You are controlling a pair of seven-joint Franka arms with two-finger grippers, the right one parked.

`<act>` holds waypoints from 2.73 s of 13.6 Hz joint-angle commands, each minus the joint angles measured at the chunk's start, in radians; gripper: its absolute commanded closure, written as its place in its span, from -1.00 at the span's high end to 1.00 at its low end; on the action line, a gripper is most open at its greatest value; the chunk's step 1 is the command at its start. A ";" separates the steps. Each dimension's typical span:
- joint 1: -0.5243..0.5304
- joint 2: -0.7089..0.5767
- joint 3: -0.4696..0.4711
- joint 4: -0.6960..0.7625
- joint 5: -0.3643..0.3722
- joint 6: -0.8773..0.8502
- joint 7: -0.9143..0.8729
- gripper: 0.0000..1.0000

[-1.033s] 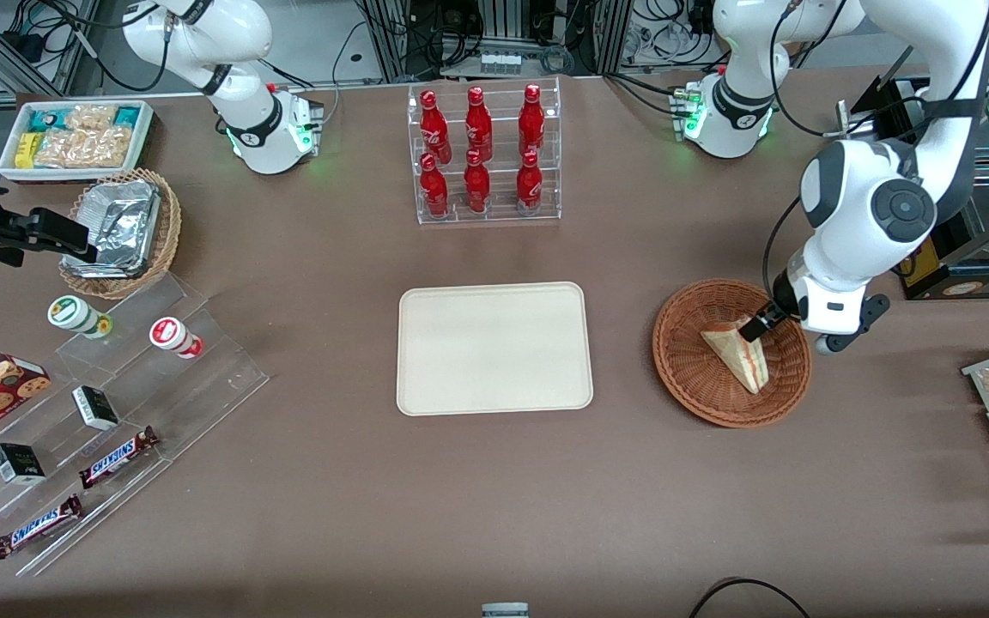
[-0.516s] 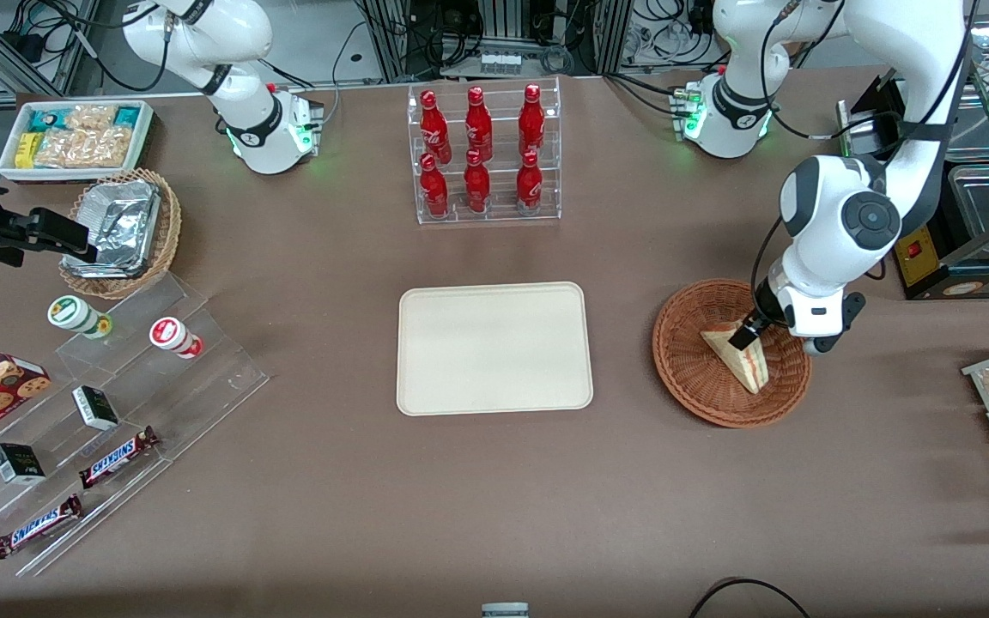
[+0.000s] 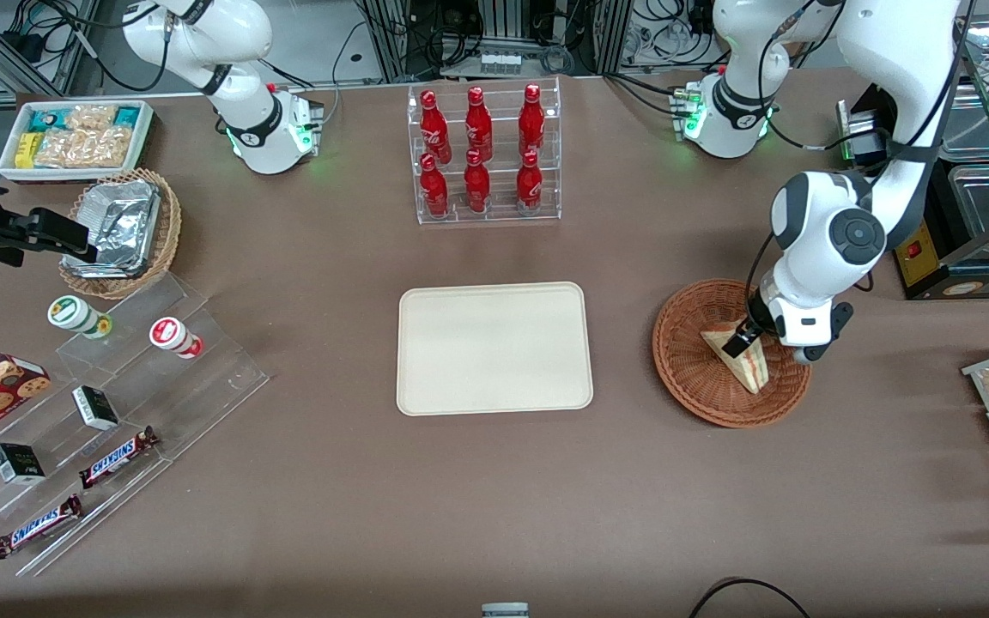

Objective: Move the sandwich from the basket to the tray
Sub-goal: 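Lower the left gripper and close it on the sandwich, then lift the sandwich and carry it over the cream tray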

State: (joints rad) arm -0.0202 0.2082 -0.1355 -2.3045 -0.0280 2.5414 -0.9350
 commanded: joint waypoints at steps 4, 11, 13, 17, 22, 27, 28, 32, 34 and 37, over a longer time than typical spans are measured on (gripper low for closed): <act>-0.006 0.011 0.004 -0.020 0.049 0.028 -0.016 -1.00; -0.023 -0.026 -0.026 0.172 0.146 -0.345 0.114 -1.00; -0.024 0.009 -0.065 0.285 0.135 -0.469 0.143 -1.00; -0.037 0.106 -0.169 0.423 0.134 -0.518 0.168 -1.00; -0.131 0.273 -0.233 0.672 0.135 -0.602 0.101 -1.00; -0.297 0.417 -0.231 0.828 0.137 -0.599 0.010 -1.00; -0.332 0.447 -0.230 0.871 0.138 -0.599 -0.022 -1.00; -0.460 0.560 -0.223 1.006 0.149 -0.595 -0.177 -1.00; -0.518 0.609 -0.213 1.071 0.171 -0.595 -0.243 -1.00; -0.593 0.678 -0.181 1.114 0.252 -0.518 -0.369 -1.00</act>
State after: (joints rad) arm -0.5664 0.8235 -0.3426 -1.2633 0.1766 1.9986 -1.2355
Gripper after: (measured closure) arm 0.833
